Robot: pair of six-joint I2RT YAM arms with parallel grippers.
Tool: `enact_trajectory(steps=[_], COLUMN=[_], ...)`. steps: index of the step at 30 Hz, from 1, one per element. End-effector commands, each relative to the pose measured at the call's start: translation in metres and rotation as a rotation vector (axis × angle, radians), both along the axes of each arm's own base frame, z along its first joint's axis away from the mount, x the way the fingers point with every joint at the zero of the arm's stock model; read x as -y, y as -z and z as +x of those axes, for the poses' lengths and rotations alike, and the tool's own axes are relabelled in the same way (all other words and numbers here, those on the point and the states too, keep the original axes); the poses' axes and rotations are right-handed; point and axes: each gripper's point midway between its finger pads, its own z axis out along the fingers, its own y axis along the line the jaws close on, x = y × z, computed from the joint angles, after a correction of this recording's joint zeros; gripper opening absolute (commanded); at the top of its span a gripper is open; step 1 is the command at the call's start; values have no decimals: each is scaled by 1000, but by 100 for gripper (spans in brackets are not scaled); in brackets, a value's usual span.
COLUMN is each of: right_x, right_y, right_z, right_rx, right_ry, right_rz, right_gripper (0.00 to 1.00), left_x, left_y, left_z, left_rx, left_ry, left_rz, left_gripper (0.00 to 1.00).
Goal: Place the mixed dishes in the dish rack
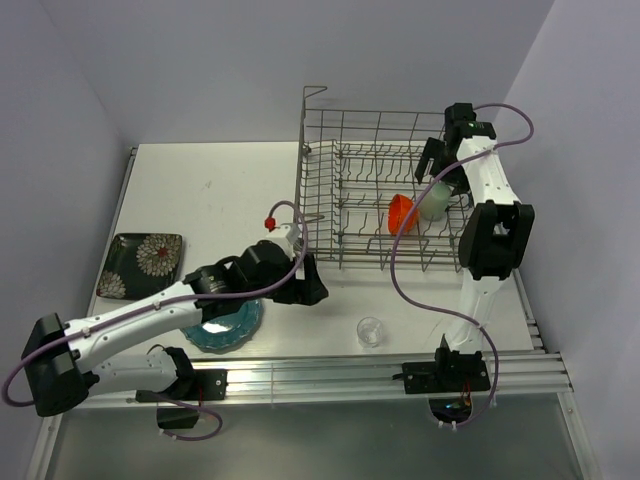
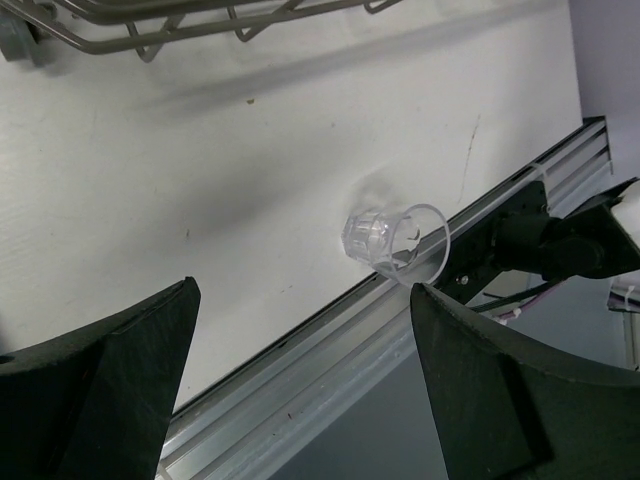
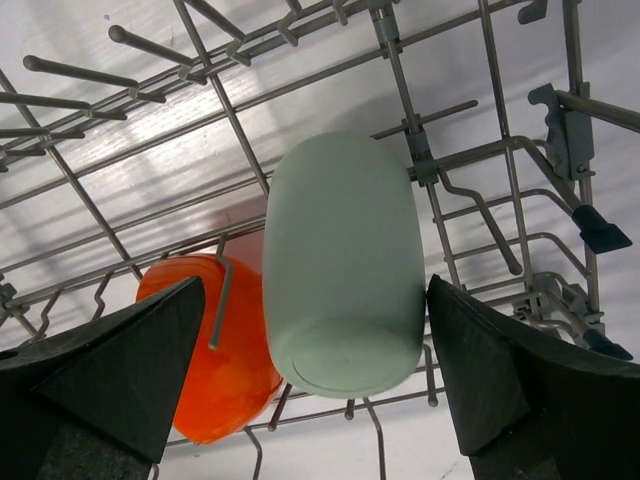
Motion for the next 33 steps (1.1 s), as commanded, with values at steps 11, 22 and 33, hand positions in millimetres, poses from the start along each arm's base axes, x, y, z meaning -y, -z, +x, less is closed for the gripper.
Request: enact_trajectory(steps=[11,22,33], right_x=[-32,-120,-112], right_y=[-119,-158,-113], right_z=[-43,-176,-251], right_rx=[284,517,475], right_ry=[-18,-201,-245], right_rz=[-135,21,123], right_gripper=[100,100,100], left_x=[44,96,137], left_y=[28,57,85], left_z=[-13,-43,-47], left_rx=[-29,-62,-92], left_ry=[50,104,98], left_rz=[25,68,148], left_gripper=[92,92,90])
